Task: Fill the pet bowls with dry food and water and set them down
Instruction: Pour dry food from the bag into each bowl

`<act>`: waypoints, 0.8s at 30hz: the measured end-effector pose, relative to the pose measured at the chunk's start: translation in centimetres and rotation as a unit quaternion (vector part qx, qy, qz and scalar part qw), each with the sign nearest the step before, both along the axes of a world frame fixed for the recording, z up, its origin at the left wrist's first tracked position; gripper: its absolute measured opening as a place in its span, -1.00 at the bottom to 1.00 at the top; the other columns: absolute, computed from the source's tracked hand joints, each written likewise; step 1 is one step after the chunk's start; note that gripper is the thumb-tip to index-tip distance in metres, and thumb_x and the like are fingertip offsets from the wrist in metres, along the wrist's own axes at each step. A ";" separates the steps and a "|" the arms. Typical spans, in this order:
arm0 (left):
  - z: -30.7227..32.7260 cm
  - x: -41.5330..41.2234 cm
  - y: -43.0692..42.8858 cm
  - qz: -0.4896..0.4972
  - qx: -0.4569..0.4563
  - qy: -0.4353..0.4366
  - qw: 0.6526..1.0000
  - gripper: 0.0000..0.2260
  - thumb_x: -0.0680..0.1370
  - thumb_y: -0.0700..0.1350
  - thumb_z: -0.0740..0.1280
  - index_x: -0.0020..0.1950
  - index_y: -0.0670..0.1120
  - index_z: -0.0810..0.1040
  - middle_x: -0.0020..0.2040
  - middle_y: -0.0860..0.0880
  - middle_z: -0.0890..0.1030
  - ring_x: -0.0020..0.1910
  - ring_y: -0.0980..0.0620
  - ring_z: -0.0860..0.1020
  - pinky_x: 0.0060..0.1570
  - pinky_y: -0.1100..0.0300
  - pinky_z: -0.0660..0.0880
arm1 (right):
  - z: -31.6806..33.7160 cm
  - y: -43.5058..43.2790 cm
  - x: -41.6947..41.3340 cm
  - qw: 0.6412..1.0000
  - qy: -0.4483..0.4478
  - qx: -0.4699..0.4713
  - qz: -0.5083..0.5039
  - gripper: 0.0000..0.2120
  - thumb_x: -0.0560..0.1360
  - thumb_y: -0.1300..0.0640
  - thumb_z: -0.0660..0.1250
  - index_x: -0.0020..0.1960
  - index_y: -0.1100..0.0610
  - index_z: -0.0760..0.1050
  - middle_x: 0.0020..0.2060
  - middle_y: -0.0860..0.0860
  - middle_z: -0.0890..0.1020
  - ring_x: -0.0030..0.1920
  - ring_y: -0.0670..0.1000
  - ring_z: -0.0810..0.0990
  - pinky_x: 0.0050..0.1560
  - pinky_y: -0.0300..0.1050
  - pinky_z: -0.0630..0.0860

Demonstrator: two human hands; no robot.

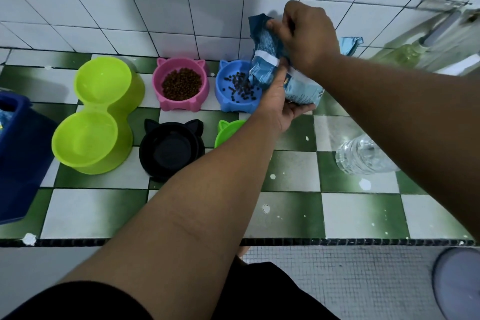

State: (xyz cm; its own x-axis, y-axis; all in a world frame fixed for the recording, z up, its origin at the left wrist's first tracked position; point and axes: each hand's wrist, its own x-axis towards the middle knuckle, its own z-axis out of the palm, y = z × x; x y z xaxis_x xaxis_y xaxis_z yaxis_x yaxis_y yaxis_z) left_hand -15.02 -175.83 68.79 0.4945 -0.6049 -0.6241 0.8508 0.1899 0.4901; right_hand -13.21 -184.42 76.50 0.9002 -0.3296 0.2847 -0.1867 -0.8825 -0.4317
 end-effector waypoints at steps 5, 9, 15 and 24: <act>-0.2 -0.1 0.2 0.007 0.001 0.003 1.000 -0.41 0.55 0.28 0.37 0.37 -0.15 0.53 0.30 -0.25 0.59 0.27 -0.31 0.57 0.16 -0.32 0.58 | -0.3 0.0 -0.1 1.000 -0.007 0.009 0.004 -0.65 0.58 -0.18 0.23 -0.19 0.08 0.35 -0.38 -0.06 0.38 -0.30 0.02 0.37 -0.28 -0.11 0.22; -0.6 0.0 0.2 0.003 -0.001 0.002 1.000 -0.48 0.55 0.26 0.38 0.26 -0.14 0.56 0.25 -0.25 0.60 0.25 -0.32 0.58 0.15 -0.33 0.58 | -0.6 0.0 -0.3 1.000 -0.011 0.008 0.003 -0.65 0.58 -0.17 0.23 -0.18 0.08 0.35 -0.35 -0.02 0.43 -0.29 0.03 0.38 -0.27 -0.11 0.22; -0.7 0.0 0.1 0.006 -0.003 -0.003 1.000 -0.43 0.56 0.27 0.38 0.36 -0.14 0.54 0.30 -0.24 0.60 0.24 -0.29 0.59 0.14 -0.32 0.59 | -0.5 0.1 -0.3 1.000 -0.017 0.012 0.007 -0.65 0.58 -0.16 0.24 -0.19 0.09 0.35 -0.35 -0.01 0.44 -0.29 0.03 0.39 -0.28 -0.10 0.24; -0.8 0.0 0.1 0.014 0.001 0.004 1.000 -0.42 0.58 0.25 0.36 0.40 -0.17 0.49 0.32 -0.27 0.57 0.27 -0.32 0.57 0.11 -0.30 0.61 | -0.4 0.2 0.0 1.000 -0.011 -0.003 0.017 -0.66 0.58 -0.16 0.22 -0.18 0.10 0.36 -0.33 0.01 0.45 -0.29 0.03 0.39 -0.27 -0.11 0.24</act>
State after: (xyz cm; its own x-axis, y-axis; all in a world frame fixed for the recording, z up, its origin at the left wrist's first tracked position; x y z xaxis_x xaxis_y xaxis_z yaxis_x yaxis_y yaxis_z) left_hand -15.04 -175.76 68.03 0.5065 -0.5892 -0.6295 0.8489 0.2126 0.4840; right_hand -13.21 -184.21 76.10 0.9043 -0.2970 0.3067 -0.1466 -0.8907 -0.4303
